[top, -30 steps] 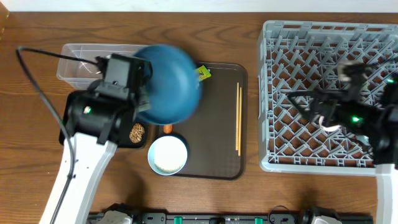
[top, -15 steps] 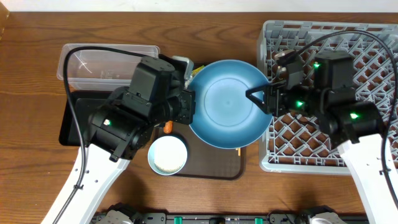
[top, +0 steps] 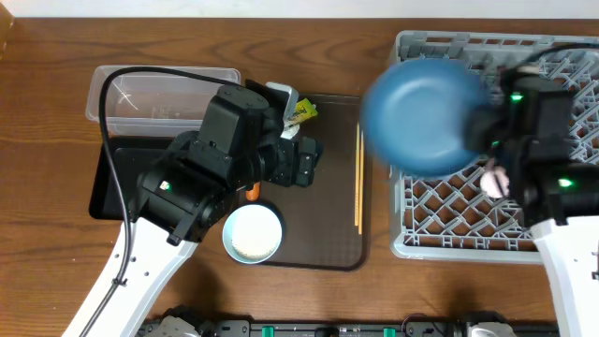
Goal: Sort waste into correct bins and load items into the dishwasher rack
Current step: 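Hand the blue plate from the left gripper to the right gripper, then set the blue plate upright in the grey rack with the right gripper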
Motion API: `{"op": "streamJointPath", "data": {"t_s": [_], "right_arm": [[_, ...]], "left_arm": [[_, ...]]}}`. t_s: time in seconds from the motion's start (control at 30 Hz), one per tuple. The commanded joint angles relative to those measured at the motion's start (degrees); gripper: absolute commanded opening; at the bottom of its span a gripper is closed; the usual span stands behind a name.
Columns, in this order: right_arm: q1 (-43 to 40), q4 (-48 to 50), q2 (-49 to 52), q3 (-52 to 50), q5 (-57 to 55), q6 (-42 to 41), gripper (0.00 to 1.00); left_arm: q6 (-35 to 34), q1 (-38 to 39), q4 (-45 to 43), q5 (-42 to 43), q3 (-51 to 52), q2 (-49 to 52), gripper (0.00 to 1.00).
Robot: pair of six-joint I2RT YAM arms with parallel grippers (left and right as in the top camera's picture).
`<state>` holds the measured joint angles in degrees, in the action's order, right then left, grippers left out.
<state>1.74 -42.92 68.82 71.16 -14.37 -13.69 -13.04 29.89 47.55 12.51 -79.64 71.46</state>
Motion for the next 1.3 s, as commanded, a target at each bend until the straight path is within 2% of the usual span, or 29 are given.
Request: {"op": "streamJointPath", "data": {"t_s": [0.0, 0.13, 0.2, 0.37, 0.53, 0.8, 1.13, 1.27], "right_arm": [[-3.50, 2.12, -0.57, 0.35, -26.56, -2.93, 0.01], [-6.12, 8.13, 1.16, 0.35, -40.85, -2.86, 0.01], [-7.56, 14.36, 2.84, 0.35, -44.37, 1.20, 0.01], [-10.34, 30.69, 8.33, 0.35, -44.35, 22.62, 0.01], [-12.81, 49.13, 16.61, 0.35, -44.15, 51.12, 0.01], [-15.21, 69.77, 27.54, 0.35, -44.13, 78.05, 0.01], [-15.21, 70.82, 35.36, 0.35, -39.39, 89.53, 0.01], [-14.21, 69.48, 37.92, 0.35, -38.73, 90.03, 0.01]], "left_arm": [[0.57, 0.09, -0.09, -0.11, -0.96, -0.37, 0.97], [0.55, 0.09, -0.09, -0.11, -0.96, -0.37, 0.99], [0.55, 0.09, -0.07, -0.11, -0.96, -0.35, 1.00], [0.55, 0.09, 0.39, -0.09, -0.96, -0.35, 1.00], [0.55, 0.09, 1.95, -0.09, -0.96, -0.35, 0.99], [0.55, 0.09, 2.08, -0.11, -0.96, -0.35, 0.98], [0.55, 0.09, 2.16, -0.09, -0.94, -0.24, 0.98], [0.55, 0.09, 2.49, -0.09, -0.94, -0.04, 0.98]]}}
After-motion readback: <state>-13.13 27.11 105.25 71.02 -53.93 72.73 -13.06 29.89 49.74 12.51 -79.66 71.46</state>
